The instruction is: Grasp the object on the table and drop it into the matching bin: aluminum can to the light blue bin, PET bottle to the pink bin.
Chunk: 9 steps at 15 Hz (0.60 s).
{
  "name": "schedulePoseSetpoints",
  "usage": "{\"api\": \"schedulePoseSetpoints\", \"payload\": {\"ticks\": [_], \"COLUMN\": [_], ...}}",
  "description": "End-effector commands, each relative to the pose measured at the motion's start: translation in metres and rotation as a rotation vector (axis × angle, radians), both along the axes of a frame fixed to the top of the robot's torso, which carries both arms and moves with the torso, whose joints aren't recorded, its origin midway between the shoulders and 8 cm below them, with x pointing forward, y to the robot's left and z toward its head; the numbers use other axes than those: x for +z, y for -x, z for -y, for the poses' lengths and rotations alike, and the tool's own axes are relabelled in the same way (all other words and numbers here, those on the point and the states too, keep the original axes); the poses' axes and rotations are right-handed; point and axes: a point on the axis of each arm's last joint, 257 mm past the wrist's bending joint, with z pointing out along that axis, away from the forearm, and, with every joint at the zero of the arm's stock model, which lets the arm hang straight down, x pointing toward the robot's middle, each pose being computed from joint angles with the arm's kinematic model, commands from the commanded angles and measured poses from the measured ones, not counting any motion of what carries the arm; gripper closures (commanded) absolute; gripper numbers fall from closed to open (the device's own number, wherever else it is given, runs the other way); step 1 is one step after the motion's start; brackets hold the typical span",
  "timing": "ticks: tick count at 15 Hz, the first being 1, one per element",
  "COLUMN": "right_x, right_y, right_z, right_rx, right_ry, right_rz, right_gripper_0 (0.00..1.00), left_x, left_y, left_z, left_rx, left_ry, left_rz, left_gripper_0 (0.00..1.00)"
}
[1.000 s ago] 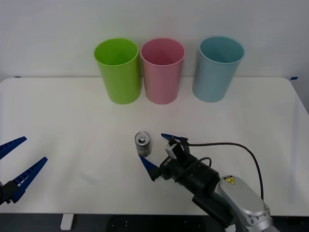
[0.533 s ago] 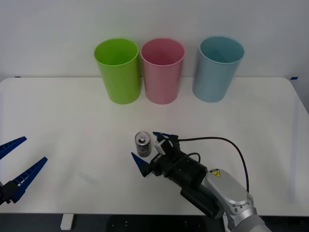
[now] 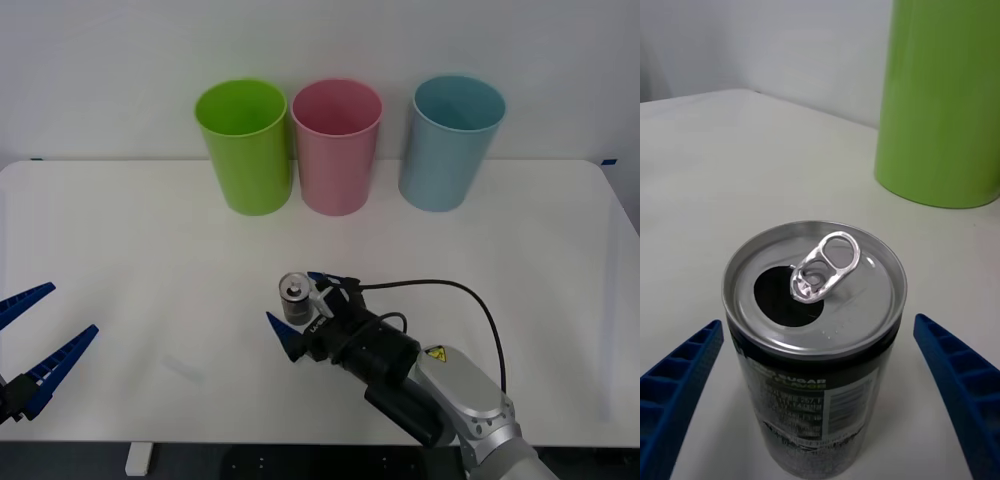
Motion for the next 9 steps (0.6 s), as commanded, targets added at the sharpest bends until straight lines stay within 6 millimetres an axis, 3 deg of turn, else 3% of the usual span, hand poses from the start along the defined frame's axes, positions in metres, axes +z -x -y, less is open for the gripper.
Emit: {"api": "schedulePoseSetpoints", "payload": {"ticks": [1,9], "right_x": [0.001,0.0055], "right_y": [-0.0006,-0.0047], "right_z": [-0.0001,0.0037], "right_rx": [0.002,-0.01], "right_ry": [0.004,-0.008], "right_rz": [0.006,0.008], "right_gripper_0": [1.0,1.0], "left_x": [0.0,0.0], "left_y": [0.0,0.0], "left_z": [0.0,0.0], "left_rx": [0.0,0.0], "left_ry": [0.0,0.0], "left_rz": [0.0,0.0], "left_gripper_0": [0.0,0.0]}}
